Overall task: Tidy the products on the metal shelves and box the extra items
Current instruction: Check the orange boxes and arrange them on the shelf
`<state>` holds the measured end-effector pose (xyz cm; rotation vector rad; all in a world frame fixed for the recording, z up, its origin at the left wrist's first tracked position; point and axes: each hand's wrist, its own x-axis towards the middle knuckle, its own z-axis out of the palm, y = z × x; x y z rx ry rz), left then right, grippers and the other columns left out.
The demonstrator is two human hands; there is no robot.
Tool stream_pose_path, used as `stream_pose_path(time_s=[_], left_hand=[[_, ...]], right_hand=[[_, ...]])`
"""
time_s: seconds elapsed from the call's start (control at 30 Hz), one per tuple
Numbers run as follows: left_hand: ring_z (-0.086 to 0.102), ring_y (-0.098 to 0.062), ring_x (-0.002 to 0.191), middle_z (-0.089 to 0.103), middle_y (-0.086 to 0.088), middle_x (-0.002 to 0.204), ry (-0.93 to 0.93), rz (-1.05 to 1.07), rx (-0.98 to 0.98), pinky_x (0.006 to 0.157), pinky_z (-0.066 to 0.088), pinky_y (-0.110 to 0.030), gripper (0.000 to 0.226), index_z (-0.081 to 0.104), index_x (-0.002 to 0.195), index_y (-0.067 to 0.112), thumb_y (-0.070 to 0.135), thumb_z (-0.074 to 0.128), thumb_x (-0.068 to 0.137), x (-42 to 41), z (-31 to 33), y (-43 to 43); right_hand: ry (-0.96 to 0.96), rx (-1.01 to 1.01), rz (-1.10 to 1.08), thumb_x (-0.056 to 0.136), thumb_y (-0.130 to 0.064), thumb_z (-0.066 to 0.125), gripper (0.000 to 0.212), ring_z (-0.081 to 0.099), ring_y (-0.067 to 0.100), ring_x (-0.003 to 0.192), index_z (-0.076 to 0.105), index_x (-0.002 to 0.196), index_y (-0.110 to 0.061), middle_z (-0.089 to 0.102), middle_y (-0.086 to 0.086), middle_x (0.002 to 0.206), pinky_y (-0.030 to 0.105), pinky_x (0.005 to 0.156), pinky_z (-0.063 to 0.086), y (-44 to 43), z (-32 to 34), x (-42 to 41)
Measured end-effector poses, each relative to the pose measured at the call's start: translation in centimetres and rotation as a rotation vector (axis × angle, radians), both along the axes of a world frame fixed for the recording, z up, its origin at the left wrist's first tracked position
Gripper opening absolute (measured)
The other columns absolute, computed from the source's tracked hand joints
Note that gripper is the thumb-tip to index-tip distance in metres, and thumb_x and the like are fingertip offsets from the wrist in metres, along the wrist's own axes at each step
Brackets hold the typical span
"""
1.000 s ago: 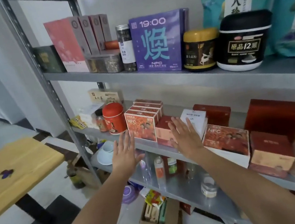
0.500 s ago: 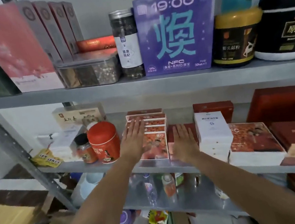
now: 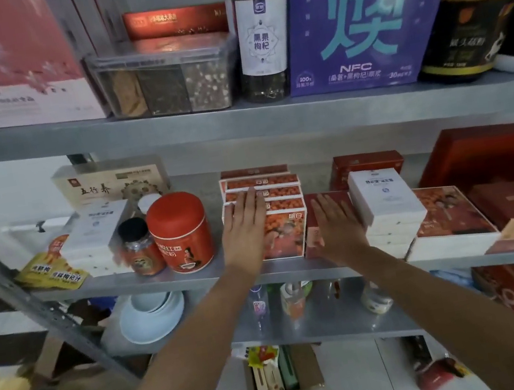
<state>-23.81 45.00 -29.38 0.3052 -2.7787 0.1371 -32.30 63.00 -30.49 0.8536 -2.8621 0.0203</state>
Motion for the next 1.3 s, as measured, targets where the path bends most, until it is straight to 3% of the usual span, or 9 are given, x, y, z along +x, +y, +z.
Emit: stream_pose_path(time_s=[0.33,0.5,0.6,0.7,0.87,0.97,1.07,1.17,1.3], left_hand=[[0.059,-0.028,0.115,0.065,-0.009,0.121,0.191,-0.066,0.023,0.101,0.045,-0.045,0.071,0.062,0.129,0.013,0.021,0.090,0.065,4.8,-1.7,1.6],[0.047,-0.028,0.107,0.063,-0.015,0.111,0.263,-0.079,0.174,0.092,0.042,-0.045,0.069,0.065,0.120,0.010,0.006,0.091,0.055,7.6,-0.9,1.1],[0.039,-0.025,0.114,0.054,-0.010,0.122,0.258,-0.060,0.354,0.093,0.017,-0.032,0.059,0.053,0.137,0.017,0.017,0.074,0.082,8.1,2.0,0.3],[0.031,-0.019,0.121,0.049,-0.001,0.130,0.134,-0.109,0.409,0.084,0.009,-0.025,0.056,0.042,0.145,0.027,0.030,0.063,0.092,7.6,4.8,-0.9],[0.029,-0.020,0.131,0.044,-0.002,0.143,-0.001,-0.149,0.565,0.094,0.013,-0.029,0.058,0.037,0.147,0.032,0.033,0.059,0.094,7.4,5.9,0.0],[0.022,-0.021,0.135,0.032,-0.004,0.146,0.285,-0.002,0.628,0.107,0.015,-0.034,0.062,0.033,0.149,0.029,0.044,0.057,0.094,8.6,3.9,0.6],[0.036,-0.027,0.136,0.039,-0.010,0.145,0.310,0.200,1.140,0.112,0.025,-0.035,0.068,0.042,0.142,0.018,0.064,0.043,0.091,10.9,0.9,1.7],[0.068,-0.029,0.106,0.072,-0.008,0.110,0.135,0.230,1.762,0.091,0.055,-0.042,0.053,0.061,0.117,0.017,0.056,0.030,0.099,12.4,-0.7,3.1],[0.071,-0.018,0.097,0.074,0.000,0.108,0.074,0.227,1.772,0.089,0.056,-0.038,0.062,0.061,0.122,0.025,0.065,0.028,0.087,13.8,-1.0,2.9]], right_hand=[[0.066,-0.017,0.054,0.079,-0.069,0.060,0.106,0.009,0.025,0.150,0.013,0.154,-0.012,0.015,0.007,0.162,0.042,0.120,-0.001,0.2,-1.1,-0.8],[0.223,-0.588,0.165,0.076,-0.041,0.076,0.087,0.030,0.038,0.142,0.040,0.141,0.004,0.037,0.024,0.149,0.058,0.114,0.024,0.6,-1.7,3.0],[-0.257,-0.845,0.261,0.084,-0.023,0.069,0.066,0.032,0.013,0.140,0.039,0.143,-0.024,0.036,-0.004,0.150,0.044,0.111,0.036,1.3,-2.9,6.6],[-0.801,-1.091,0.165,0.077,-0.038,0.077,0.059,0.054,-0.007,0.117,0.045,0.126,-0.043,0.058,-0.029,0.124,0.014,0.085,0.050,1.6,-2.3,9.3],[-0.808,-1.264,-0.063,0.080,-0.023,0.075,0.021,0.066,-0.009,0.081,0.064,0.095,-0.032,0.071,-0.022,0.086,0.005,0.063,0.047,1.5,-1.0,10.7],[-0.855,-1.343,-0.253,0.073,-0.042,0.072,0.022,0.069,0.001,0.078,0.068,0.089,-0.027,0.075,-0.011,0.084,0.014,0.066,0.052,2.0,-0.9,12.5],[-0.926,-1.416,-0.412,0.078,-0.045,0.068,0.029,0.072,0.022,0.086,0.066,0.096,-0.022,0.075,0.003,0.094,0.041,0.075,0.059,2.0,-1.0,14.0],[-0.939,-1.421,-0.464,0.086,-0.035,0.067,0.019,0.073,0.025,0.074,0.065,0.091,-0.017,0.075,0.006,0.085,0.034,0.053,0.057,1.9,-0.5,14.7],[-0.973,-1.387,-0.514,0.089,-0.033,0.065,0.022,0.070,0.031,0.066,0.066,0.087,-0.011,0.074,0.016,0.083,0.028,0.046,0.054,1.5,-0.1,15.5]])
